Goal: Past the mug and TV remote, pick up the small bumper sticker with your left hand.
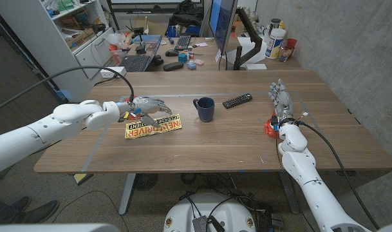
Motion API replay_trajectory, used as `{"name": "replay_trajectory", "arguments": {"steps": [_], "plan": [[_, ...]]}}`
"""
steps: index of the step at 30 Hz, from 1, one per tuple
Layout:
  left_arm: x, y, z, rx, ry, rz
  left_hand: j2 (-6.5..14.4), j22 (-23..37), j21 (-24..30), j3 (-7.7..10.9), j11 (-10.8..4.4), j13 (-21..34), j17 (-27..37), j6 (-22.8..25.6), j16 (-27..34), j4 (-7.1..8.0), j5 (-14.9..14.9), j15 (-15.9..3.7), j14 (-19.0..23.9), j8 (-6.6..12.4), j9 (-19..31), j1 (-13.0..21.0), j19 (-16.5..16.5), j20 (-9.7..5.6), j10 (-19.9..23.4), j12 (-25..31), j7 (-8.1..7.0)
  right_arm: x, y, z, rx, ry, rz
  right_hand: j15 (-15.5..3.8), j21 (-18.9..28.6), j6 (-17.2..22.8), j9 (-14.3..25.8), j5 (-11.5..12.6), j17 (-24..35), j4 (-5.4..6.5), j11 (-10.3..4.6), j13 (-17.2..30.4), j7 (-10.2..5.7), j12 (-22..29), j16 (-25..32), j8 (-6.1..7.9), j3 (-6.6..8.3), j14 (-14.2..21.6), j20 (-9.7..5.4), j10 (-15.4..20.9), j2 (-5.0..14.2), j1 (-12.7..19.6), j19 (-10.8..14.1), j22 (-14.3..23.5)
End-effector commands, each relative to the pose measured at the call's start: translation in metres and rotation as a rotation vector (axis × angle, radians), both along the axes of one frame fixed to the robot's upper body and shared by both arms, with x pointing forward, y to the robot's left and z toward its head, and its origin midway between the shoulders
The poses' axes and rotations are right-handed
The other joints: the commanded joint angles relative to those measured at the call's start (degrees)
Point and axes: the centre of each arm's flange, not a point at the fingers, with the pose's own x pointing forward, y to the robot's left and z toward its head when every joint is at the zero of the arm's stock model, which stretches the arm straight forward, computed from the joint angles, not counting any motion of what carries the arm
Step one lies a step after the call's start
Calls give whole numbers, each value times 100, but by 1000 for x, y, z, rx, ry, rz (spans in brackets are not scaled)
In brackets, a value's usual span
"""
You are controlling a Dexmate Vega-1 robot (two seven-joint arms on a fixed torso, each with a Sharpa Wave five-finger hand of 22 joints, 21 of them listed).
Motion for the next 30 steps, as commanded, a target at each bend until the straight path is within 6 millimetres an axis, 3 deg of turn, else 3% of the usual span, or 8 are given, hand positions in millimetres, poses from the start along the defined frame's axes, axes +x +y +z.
{"name": "replay_trajectory", "arguments": {"steps": [1,8,15,30], "plan": [[7,-3,-2,43,43,-2,-34,31,19,-30,3,8,24,98,24,3,30,-569,56,59,33,36,16,11,117,69,-22,-1,-1,2,-1,2,-6,6,-15,55,11,26,20,5,13,18,-10,-17,-4,-6,-19,17,13,59,8,-55,-22,12],[8,-5,6,84,49,-3,-45,33,23,-46,-11,5,26,199,30,15,42,-594,69,97,33,25,21,4,216,97,-77,-1,-2,2,3,10,-9,0,-18,51,11,28,20,4,9,19,-12,-17,-4,-7,-20,17,22,60,10,-55,-32,12],[11,-8,9,130,65,-7,-75,34,33,-76,-31,-7,19,405,40,29,68,-740,111,168,30,18,42,-13,383,126,-247,-1,-1,5,4,9,-13,1,-20,60,11,29,20,2,11,19,-12,-19,-3,-4,-22,19,22,58,12,-56,-41,12],[15,-15,10,220,91,-2,-89,34,33,-93,-33,-15,14,519,47,38,89,-728,144,204,27,19,40,-26,475,133,-285,-1,-3,6,12,9,-13,2,-24,54,12,32,20,-1,9,19,-12,-21,-4,-8,-25,17,37,55,15,-57,-60,12]]}}
